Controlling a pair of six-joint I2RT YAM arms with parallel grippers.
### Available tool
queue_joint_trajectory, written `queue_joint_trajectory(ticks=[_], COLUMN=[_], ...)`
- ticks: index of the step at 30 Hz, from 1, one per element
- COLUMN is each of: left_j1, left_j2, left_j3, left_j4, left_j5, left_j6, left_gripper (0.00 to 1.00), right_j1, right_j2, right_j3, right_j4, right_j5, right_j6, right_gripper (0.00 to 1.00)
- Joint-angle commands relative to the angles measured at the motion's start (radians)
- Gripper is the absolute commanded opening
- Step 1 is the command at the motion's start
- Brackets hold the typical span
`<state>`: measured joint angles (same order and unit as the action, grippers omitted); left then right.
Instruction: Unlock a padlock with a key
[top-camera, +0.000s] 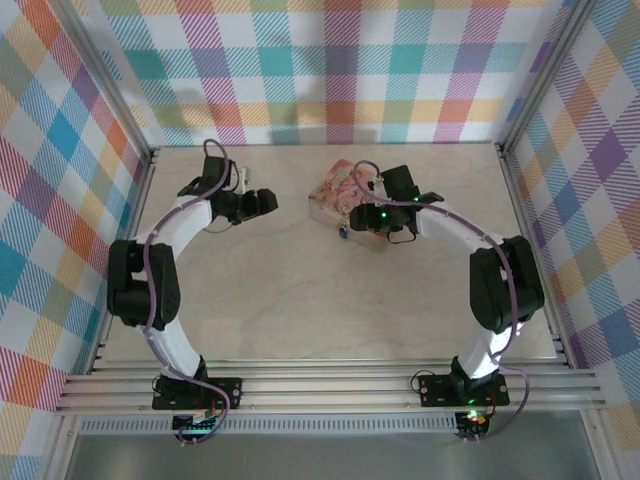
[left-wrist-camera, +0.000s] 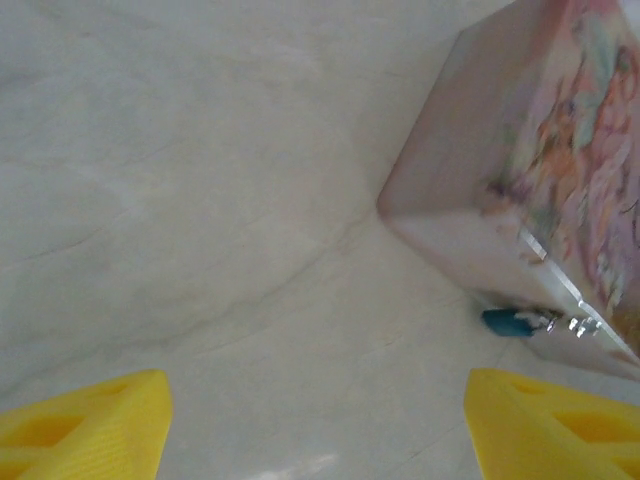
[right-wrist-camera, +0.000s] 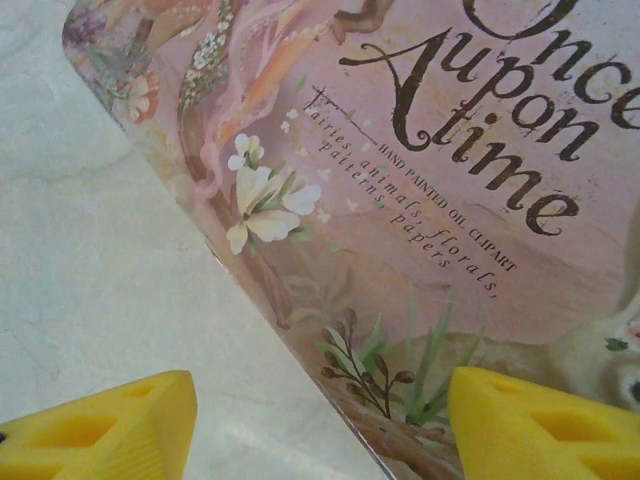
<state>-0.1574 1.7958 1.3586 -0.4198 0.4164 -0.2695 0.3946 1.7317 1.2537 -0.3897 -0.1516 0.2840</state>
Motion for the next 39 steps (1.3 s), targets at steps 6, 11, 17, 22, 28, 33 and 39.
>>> queue_joint_trajectory(ticks=[6, 11, 17, 22, 28, 33, 39], left_j1=[-0.126, -0.193, -0.241, -0.253, -0.269, -0.297, -0.338], left_j2=[0.193, 0.320, 0.474, 0.516, 0.479, 0.361, 0.231], left_j3=[0.297, 0.468, 0.690, 0.717, 0.596, 0.388, 0.114], left_j4=[-0.157, -0.199, -0.297, -0.323, -0.304, -0.241, -0.108], left_j5=[0.015, -0.015, -0.047, -0.080, -0.071, -0.111, -0.141], left_j6=[-0.009, -0.016, -0.012, -0.001, 0.010, -0.013, -0.126], left_gripper=[0.75, 0.74, 0.69, 0.68, 0.63, 0.63, 0.63], right_j1=[-0.084, -0.194, -0.332, -0.350, -0.349, -0.350, -0.350], right_j2=[-0.131, -0.181, -0.182, -0.190, -0.196, -0.187, -0.141], right_j3=[-0.079, -0.166, -0.221, -0.235, -0.244, -0.228, -0.206], right_j4=[-0.057, -0.058, -0.077, -0.081, -0.045, -0.052, -0.063], right_j5=[-0.051, -0.119, -0.205, -0.226, -0.268, -0.292, -0.297], right_j6=[0.117, 0.154, 0.198, 0.194, 0.259, 0.275, 0.280], right_gripper=[0.75, 0.78, 0.79, 0.80, 0.82, 0.83, 0.84])
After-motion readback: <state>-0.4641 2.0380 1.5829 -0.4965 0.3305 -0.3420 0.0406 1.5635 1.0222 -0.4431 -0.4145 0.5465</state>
